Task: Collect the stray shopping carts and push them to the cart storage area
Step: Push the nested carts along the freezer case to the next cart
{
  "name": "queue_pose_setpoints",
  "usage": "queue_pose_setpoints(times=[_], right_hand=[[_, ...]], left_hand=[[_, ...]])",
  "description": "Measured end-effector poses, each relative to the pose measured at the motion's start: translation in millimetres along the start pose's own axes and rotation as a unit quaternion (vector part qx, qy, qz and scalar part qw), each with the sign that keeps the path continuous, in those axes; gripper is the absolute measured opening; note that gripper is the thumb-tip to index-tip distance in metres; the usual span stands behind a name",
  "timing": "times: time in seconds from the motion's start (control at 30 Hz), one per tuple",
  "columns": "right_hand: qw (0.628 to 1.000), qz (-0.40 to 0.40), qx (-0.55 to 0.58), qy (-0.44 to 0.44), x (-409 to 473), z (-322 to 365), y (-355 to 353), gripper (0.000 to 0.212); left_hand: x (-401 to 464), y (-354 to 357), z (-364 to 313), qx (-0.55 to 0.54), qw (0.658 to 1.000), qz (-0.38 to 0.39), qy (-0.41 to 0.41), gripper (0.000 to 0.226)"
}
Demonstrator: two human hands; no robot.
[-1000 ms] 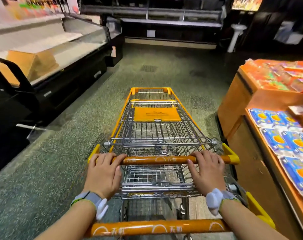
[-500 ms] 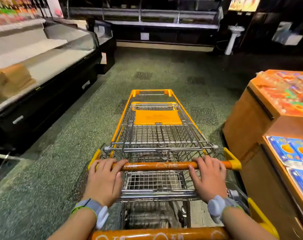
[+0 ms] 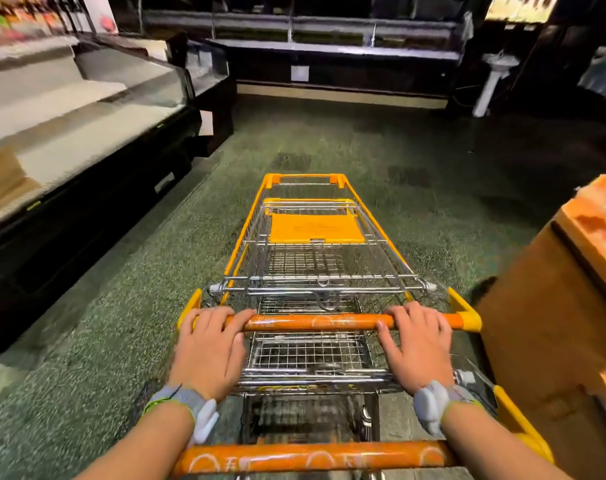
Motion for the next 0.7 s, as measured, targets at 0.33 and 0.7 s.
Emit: queue_pose_setpoints(times=[0.33, 0.7], right_hand=[[1.0, 0.013, 0.003, -0.016, 211, -57, 82, 0.038], [0.999, 0.03, 0.015, 0.009, 463, -109, 190, 0.041]], left_hand=[[210, 71, 15, 0.011, 1.0, 0.001, -0.012, 0.047], [471, 168, 66, 0.017, 1.0, 0.02, -0.01, 0.048]])
Point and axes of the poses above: each hand's wrist, its own x-axis towards the middle knuckle, its own y-axis out of the palm, z = x × y, the point moved 8 cm from there along x, towards the middle knuckle, and after that the axes turned 13 degrees about x, right-handed, at the moved point
